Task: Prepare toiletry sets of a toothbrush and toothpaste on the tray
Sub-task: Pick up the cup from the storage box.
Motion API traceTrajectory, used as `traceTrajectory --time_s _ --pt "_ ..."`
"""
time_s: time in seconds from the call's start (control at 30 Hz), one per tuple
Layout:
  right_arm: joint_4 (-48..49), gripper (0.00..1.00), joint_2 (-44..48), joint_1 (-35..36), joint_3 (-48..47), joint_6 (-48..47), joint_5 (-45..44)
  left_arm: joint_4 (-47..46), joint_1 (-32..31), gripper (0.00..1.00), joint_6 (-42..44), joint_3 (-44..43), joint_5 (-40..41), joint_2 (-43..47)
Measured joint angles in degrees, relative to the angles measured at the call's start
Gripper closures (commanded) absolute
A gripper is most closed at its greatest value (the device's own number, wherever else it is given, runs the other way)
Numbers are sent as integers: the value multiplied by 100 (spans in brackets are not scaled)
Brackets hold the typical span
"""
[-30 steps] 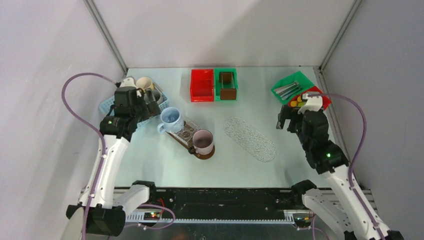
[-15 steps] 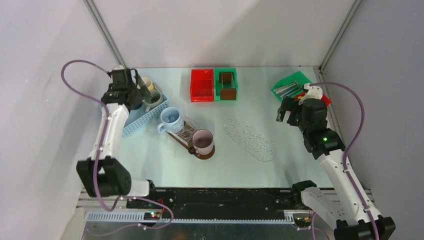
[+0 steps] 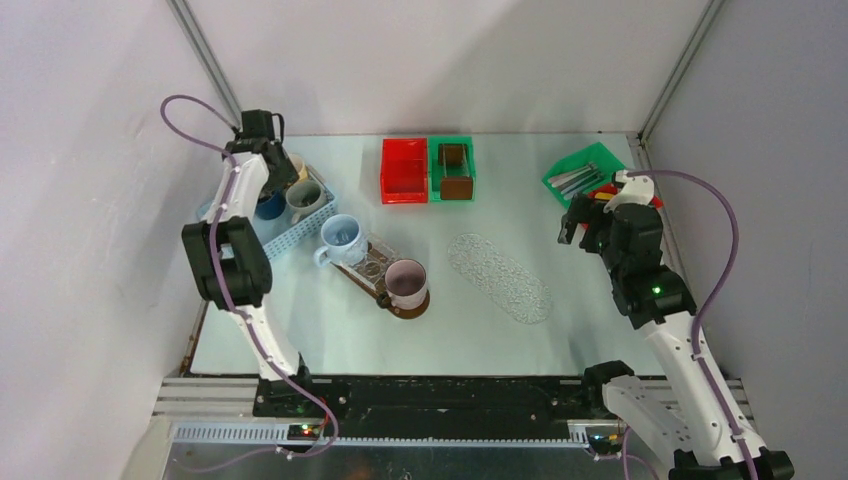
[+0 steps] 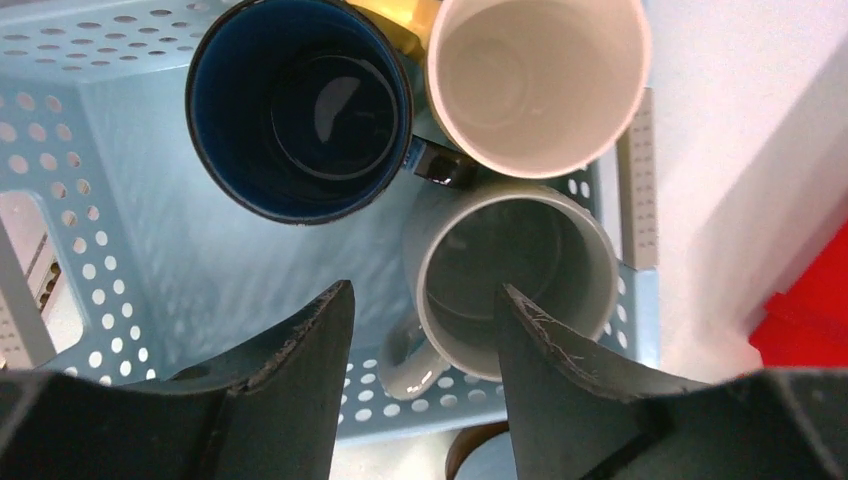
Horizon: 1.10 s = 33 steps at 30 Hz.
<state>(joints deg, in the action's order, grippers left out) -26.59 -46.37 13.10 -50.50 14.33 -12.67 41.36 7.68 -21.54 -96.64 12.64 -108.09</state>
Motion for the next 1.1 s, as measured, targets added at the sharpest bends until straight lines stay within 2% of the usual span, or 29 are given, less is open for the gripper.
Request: traceTrajectory --time_s 0.33,0.67,0.9,1.1 --pt "59 1 33 0 109 -42 -81 173 98 60 101 -293 0 -881" --pt "55 1 164 0 109 -42 -120 216 87 99 247 -334 -234 -1204" --pt "20 1 417 -2 109 -81 -155 236 98 100 280 -334 -236 -1137" --pt "-105 1 706 0 109 -85 -173 400 98 100 422 -321 -229 -723"
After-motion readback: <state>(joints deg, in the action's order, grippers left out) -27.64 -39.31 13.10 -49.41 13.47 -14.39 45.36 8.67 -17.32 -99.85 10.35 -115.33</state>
